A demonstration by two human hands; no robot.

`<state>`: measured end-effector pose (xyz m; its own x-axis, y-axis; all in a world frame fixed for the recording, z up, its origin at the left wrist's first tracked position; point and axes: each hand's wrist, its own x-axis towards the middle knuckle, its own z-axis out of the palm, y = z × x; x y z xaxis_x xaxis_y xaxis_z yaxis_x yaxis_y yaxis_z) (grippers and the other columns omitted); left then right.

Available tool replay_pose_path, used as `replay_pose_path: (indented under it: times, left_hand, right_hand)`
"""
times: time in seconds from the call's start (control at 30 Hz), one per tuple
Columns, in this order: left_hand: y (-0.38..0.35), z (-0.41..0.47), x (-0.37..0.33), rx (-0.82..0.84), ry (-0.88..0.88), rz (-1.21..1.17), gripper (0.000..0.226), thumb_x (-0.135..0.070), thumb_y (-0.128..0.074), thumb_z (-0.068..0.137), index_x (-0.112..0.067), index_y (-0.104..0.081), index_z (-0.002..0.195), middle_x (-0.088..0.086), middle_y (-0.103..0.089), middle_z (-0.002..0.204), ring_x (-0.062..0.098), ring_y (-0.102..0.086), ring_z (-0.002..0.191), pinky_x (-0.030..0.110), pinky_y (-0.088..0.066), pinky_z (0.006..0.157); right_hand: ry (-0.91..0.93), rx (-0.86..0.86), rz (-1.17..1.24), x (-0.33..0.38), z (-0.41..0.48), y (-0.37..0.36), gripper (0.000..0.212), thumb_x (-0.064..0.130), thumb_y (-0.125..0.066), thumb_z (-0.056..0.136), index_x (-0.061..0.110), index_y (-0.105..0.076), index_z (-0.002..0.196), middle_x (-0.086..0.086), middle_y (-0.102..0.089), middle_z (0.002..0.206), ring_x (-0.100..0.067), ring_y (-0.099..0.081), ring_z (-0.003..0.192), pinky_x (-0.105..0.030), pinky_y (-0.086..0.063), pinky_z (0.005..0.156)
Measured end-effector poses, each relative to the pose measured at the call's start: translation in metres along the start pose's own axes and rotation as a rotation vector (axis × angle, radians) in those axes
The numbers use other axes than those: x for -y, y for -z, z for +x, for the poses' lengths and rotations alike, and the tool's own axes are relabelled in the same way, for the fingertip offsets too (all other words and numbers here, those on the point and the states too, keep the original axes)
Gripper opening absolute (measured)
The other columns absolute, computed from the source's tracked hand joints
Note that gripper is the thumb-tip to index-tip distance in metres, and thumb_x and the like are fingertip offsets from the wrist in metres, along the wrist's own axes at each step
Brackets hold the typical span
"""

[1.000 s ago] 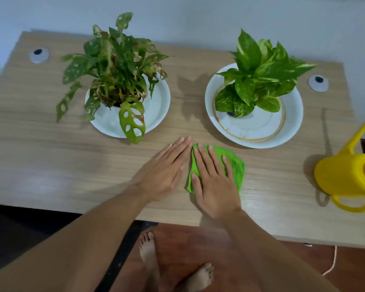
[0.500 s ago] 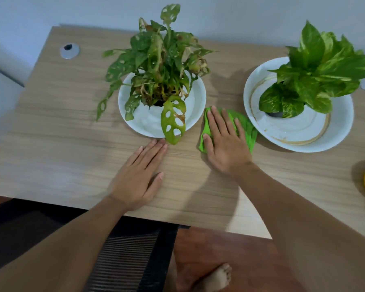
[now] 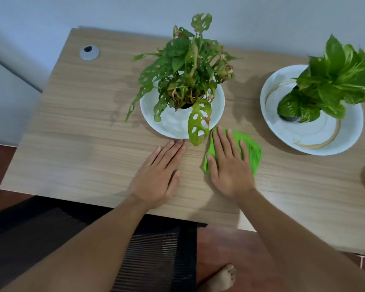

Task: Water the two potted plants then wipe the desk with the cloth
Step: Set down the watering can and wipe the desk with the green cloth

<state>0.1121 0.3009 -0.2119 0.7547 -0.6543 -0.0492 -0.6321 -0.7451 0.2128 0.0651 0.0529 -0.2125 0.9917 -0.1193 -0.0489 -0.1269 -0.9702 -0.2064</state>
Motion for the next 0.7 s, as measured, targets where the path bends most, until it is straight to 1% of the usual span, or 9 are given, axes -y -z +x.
replay_pose_path:
  times: [0.13, 0.2, 0.3, 0.43, 0.5, 0.57, 0.63, 0.7]
  left_hand:
    - [0.007, -0.011, 0.020, 0.024, 0.001, -0.015, 0.071, -0.037, -0.034, 0.118, -0.025, -0.010, 0.183, -0.006, -0.002, 0.193, 0.015, -0.002, 0.179, 0.048, -0.022, 0.144]
    - [0.016, -0.022, 0.044, 0.028, 0.046, -0.028, 0.070, -0.039, -0.033, 0.118, -0.027, -0.012, 0.183, -0.007, -0.004, 0.193, 0.014, -0.003, 0.179, 0.047, -0.020, 0.144]
    - [0.034, -0.039, 0.092, 0.034, 0.137, -0.030, 0.070, -0.042, -0.032, 0.117, -0.030, -0.012, 0.183, -0.010, -0.005, 0.192, 0.012, -0.004, 0.179, 0.046, -0.019, 0.144]
    - [0.052, -0.056, 0.150, 0.016, 0.249, -0.016, 0.070, -0.045, -0.032, 0.115, -0.027, -0.022, 0.182, -0.003, -0.017, 0.191, 0.021, -0.018, 0.178, 0.054, -0.026, 0.141]
    - [0.059, -0.066, 0.175, 0.025, 0.323, -0.020, 0.071, -0.049, -0.029, 0.115, -0.029, -0.019, 0.182, -0.004, -0.012, 0.192, 0.022, -0.014, 0.178, 0.055, -0.022, 0.142]
    - [0.062, -0.077, 0.194, 0.035, 0.368, -0.021, 0.072, -0.053, -0.026, 0.116, -0.031, -0.012, 0.183, -0.007, -0.003, 0.193, 0.017, -0.005, 0.179, 0.052, -0.015, 0.145]
    - [0.061, -0.083, 0.203, 0.034, 0.367, -0.017, 0.074, -0.054, -0.026, 0.116, -0.029, -0.007, 0.183, -0.007, 0.000, 0.193, 0.016, 0.000, 0.179, 0.051, -0.012, 0.145]
    - [0.056, -0.084, 0.203, 0.001, 0.357, -0.019, 0.074, -0.052, -0.028, 0.116, -0.026, -0.008, 0.183, -0.006, -0.001, 0.193, 0.018, -0.002, 0.179, 0.053, -0.013, 0.145]
  right_hand:
    - [0.084, -0.020, -0.043, 0.017, -0.033, -0.012, 0.072, 0.046, -0.033, 0.120, 0.019, -0.017, 0.185, 0.004, -0.006, 0.194, -0.021, -0.006, 0.180, -0.058, -0.017, 0.142]
    - [0.126, -0.024, -0.055, 0.022, -0.039, -0.015, 0.072, 0.045, -0.036, 0.120, 0.018, -0.018, 0.185, 0.003, -0.007, 0.194, -0.022, -0.007, 0.180, -0.058, -0.019, 0.141]
    - [0.173, -0.029, -0.068, 0.030, -0.038, -0.017, 0.072, 0.045, -0.039, 0.120, 0.017, -0.022, 0.184, 0.001, -0.014, 0.193, -0.023, -0.012, 0.179, -0.059, -0.022, 0.139]
    - [0.233, 0.010, -0.085, 0.046, -0.030, -0.020, 0.073, 0.047, -0.035, 0.120, 0.017, -0.019, 0.184, 0.003, -0.009, 0.194, -0.022, -0.010, 0.179, -0.059, -0.021, 0.140]
    - [0.258, 0.016, -0.091, 0.058, -0.025, -0.021, 0.073, 0.047, -0.035, 0.120, 0.017, -0.018, 0.185, 0.003, -0.007, 0.194, -0.021, -0.008, 0.180, -0.058, -0.020, 0.140]
    - [0.278, 0.028, -0.088, 0.076, -0.018, -0.025, 0.073, 0.048, -0.034, 0.121, 0.017, -0.017, 0.185, 0.003, -0.006, 0.194, -0.021, -0.006, 0.180, -0.057, -0.019, 0.141]
    - [0.295, 0.039, -0.073, 0.096, -0.009, -0.028, 0.073, 0.048, -0.035, 0.121, 0.017, -0.017, 0.185, 0.004, -0.005, 0.194, -0.020, -0.005, 0.180, -0.057, -0.018, 0.141]
    - [0.307, 0.042, -0.058, 0.115, 0.000, -0.031, 0.074, 0.048, -0.036, 0.121, 0.017, -0.016, 0.185, 0.004, -0.004, 0.194, -0.020, -0.005, 0.180, -0.057, -0.018, 0.141]
